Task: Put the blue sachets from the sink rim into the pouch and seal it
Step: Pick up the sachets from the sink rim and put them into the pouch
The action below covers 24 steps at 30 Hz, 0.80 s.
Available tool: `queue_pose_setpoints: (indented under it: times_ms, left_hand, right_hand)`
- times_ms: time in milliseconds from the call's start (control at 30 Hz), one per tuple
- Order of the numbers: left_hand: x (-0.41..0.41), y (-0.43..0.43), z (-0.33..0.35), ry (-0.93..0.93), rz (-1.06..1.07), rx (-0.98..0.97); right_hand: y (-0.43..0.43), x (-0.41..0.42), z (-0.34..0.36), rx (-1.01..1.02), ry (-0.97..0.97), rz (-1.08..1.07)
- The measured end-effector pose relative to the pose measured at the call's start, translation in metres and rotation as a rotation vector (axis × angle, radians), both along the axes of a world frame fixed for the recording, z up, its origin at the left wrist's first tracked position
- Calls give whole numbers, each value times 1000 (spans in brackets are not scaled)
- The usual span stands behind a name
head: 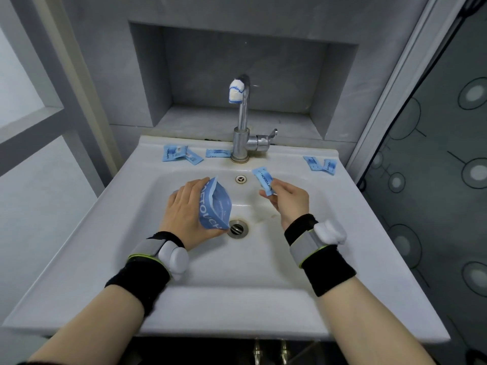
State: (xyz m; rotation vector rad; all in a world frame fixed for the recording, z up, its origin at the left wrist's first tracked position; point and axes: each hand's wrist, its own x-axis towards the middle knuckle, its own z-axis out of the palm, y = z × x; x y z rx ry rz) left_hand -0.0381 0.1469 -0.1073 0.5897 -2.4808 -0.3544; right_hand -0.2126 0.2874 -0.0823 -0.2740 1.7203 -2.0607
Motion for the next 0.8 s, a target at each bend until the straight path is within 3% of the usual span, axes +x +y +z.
queue_pose_setpoints:
  times_ms: [800]
  left_hand:
    - [1,3,2,42,14,115]
  right_hand:
    - [-6,23,9,50,83,144]
